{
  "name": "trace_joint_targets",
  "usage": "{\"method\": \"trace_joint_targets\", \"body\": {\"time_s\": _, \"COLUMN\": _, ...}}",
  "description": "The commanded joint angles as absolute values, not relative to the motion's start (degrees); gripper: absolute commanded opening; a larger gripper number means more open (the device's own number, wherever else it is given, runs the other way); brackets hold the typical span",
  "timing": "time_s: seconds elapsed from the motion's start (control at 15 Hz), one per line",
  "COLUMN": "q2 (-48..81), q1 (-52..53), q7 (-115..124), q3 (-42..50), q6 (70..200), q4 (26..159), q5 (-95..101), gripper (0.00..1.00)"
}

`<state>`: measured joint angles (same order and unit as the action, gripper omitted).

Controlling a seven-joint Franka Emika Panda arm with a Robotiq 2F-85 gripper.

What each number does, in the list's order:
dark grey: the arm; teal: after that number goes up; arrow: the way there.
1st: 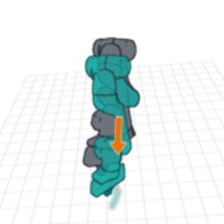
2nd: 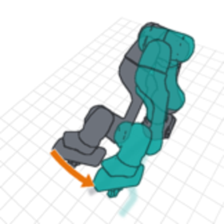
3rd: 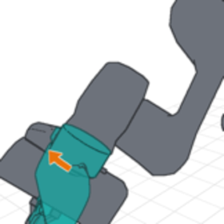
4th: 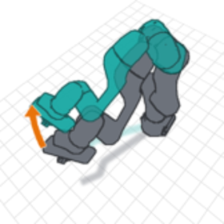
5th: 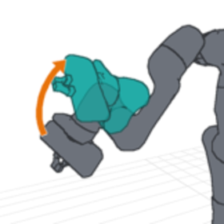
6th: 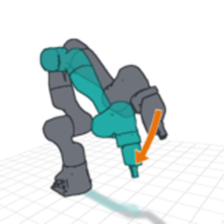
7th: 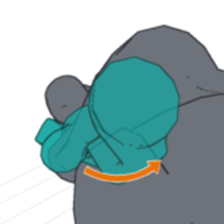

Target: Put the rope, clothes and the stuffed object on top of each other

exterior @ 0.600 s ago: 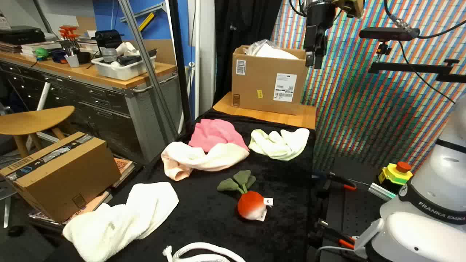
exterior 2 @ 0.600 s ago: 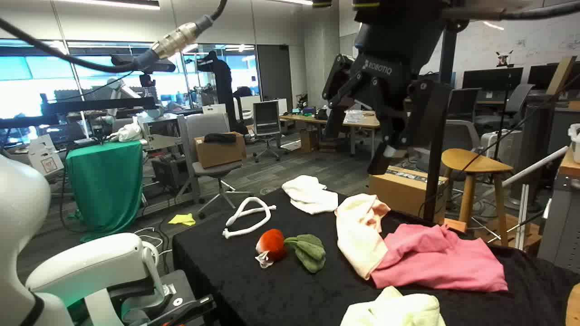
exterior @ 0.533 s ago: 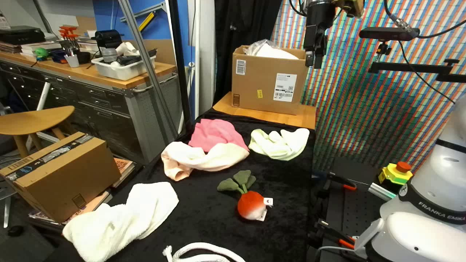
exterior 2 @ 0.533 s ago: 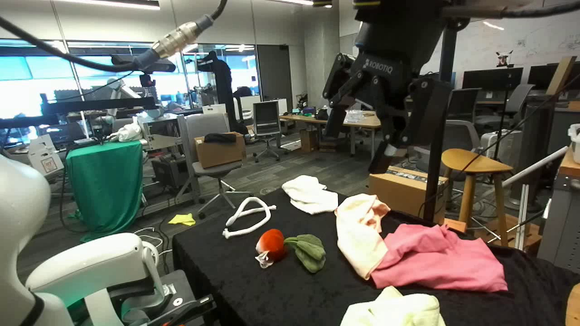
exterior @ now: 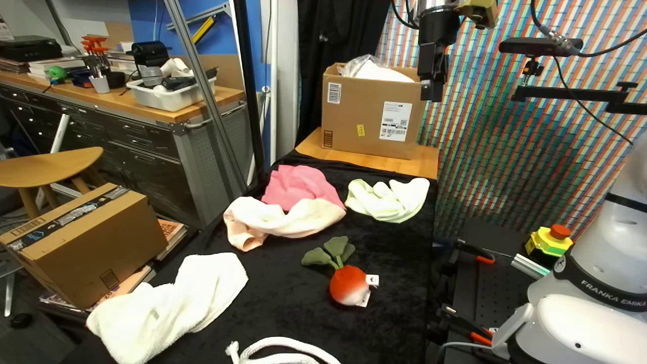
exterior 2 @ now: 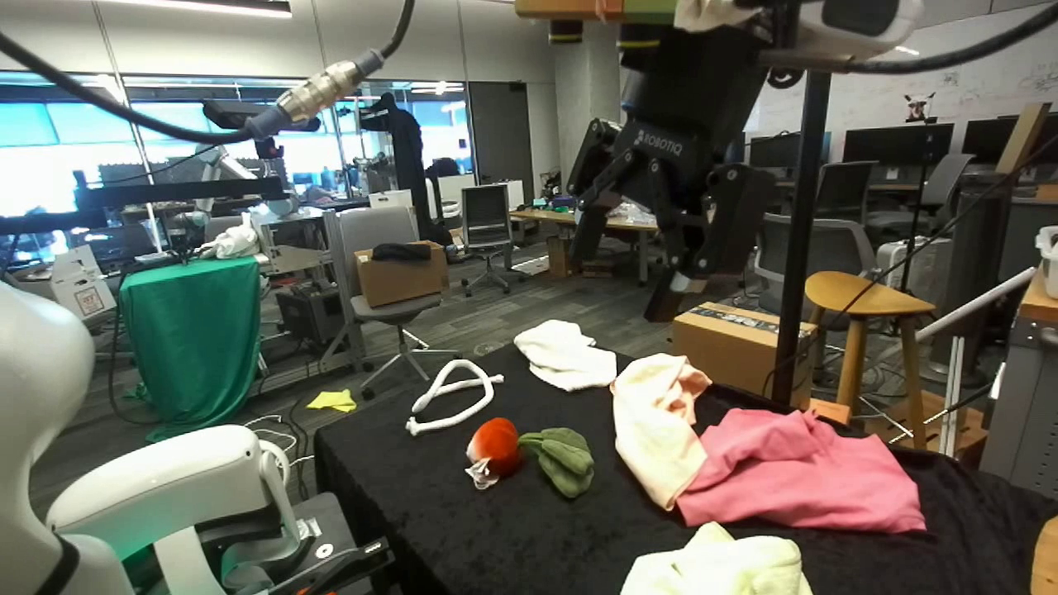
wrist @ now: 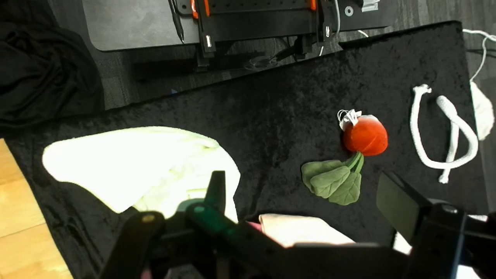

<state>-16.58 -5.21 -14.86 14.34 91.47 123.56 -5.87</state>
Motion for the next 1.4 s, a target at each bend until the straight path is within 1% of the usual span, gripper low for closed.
{"method": "trace_joint_targets", "body": {"time_s": 0.0, "q2": -17.1, "q1": -4.1, "q7": -13.7, "q3": 9.8, "q6": 94.8, "q4": 125.9, "q5": -5.7, "gripper": 1.0}}
{"method": "trace_joint_targets", "body": {"time_s": 0.07, "q2": -17.3, "q1": -3.8, "q7": -13.5, "q3": 8.7, "q6": 96.0, "q4": 126.5, "q5": -5.7, "gripper": 1.0}}
{"method": "trace_joint_targets", "body": {"time_s": 0.47, "q2": -15.5, "q1": 0.9, "q7": -9.8, "q3": 1.9, "q6": 112.9, "q4": 134.4, "q5": -8.9, "gripper": 1.0}}
{"method": "trace_joint_targets", "body": {"time_s": 1.33, "q2": -1.7, "q1": 12.7, "q7": -10.0, "q3": -9.8, "q6": 141.1, "q4": 141.6, "q5": -26.0, "gripper": 1.0}}
